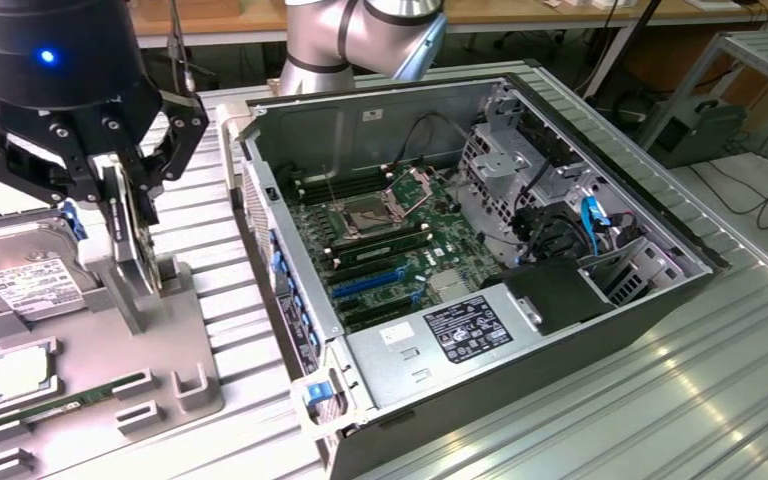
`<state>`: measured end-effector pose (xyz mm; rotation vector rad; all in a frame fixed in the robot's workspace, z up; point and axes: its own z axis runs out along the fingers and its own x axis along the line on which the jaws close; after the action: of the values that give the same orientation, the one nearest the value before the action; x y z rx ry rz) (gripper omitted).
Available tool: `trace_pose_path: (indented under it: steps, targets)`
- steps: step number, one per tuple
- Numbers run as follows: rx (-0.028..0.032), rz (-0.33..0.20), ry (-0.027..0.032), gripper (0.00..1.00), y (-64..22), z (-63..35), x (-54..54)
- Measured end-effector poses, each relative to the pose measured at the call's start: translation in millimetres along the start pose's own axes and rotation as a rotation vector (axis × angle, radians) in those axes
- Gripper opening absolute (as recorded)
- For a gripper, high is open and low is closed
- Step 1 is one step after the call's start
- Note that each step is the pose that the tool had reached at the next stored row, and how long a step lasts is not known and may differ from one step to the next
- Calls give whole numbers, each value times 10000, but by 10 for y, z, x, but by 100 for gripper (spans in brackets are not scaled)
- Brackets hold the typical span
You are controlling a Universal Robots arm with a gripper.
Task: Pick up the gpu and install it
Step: 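Pick up the gpu and move the gpu toward the slot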
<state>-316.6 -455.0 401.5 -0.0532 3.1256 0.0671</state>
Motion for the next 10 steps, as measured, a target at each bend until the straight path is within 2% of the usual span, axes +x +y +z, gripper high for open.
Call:
trace_pose_path:
  steps: [3,7,10]
  targets:
    - [-2,-3,-1,28,1,-35,-19]
    - [-1,10,-1,28,-4,-33,-189]
    - [2,61,-2,28,-7,-33,-262]
